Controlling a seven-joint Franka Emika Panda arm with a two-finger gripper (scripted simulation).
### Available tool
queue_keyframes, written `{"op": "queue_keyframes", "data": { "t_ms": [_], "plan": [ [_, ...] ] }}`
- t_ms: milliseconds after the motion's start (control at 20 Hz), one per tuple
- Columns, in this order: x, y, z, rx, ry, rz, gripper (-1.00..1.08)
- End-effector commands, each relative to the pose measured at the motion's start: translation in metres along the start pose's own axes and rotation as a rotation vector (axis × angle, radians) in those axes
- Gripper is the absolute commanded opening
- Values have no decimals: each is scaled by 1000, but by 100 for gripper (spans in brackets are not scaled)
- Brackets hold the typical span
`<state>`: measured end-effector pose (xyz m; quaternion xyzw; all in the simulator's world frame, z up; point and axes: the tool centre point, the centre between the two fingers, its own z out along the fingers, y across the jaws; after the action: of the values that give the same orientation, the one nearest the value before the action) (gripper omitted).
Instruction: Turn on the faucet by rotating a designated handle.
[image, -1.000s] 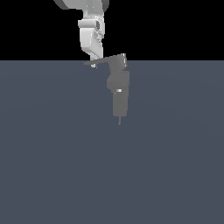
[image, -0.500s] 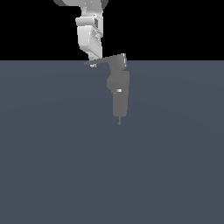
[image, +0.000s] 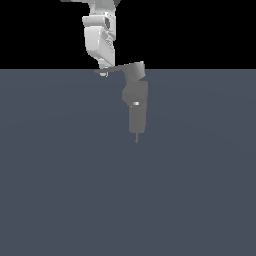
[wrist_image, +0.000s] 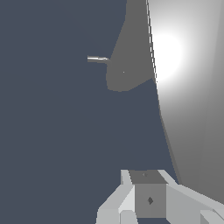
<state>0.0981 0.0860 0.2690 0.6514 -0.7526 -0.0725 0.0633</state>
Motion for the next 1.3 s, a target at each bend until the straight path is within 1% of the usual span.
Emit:
{"op": "queue_keyframes", "data": {
  "t_ms": [0, 1250],
  "plan": [
    [1, 7, 0, -5, 2, 2, -100],
    [-1, 67, 0, -5, 2, 3, -100]
  ]
}}
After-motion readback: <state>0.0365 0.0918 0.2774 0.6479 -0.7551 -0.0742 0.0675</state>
